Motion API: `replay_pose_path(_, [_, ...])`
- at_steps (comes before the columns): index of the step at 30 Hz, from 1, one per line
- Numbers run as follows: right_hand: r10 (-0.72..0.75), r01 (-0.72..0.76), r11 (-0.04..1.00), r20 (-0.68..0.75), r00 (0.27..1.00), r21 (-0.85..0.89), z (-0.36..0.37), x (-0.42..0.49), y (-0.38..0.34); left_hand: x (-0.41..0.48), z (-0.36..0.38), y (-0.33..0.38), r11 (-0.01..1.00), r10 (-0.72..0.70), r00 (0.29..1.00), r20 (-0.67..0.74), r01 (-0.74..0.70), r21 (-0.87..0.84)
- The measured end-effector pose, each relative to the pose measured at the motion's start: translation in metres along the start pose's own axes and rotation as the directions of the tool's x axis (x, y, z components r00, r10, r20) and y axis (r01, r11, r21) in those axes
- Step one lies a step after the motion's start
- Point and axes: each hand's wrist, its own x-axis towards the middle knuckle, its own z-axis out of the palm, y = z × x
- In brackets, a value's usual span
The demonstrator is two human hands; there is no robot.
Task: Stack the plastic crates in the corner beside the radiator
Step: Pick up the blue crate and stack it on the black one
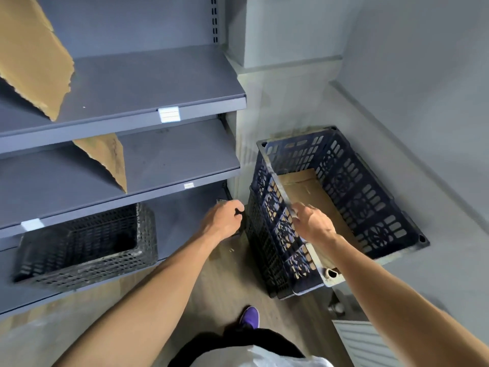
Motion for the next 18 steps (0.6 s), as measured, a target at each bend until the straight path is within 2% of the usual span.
replay_pose_path(8, [0.069,-0.072,0.995,0.042,0.997,0.073,-0.001,0.013,0.0,0.058,0.003,0.034,0.987,0.114,0.985,0.128,-0.126,0.098])
replay_pose_path(18, [0.231,-0.234,0.964,0.038,0.972,0.125,-0.001,0.035,-0.023,0.14,-0.02,0.018,0.925,0.255,0.935,0.248,-0.31,0.219])
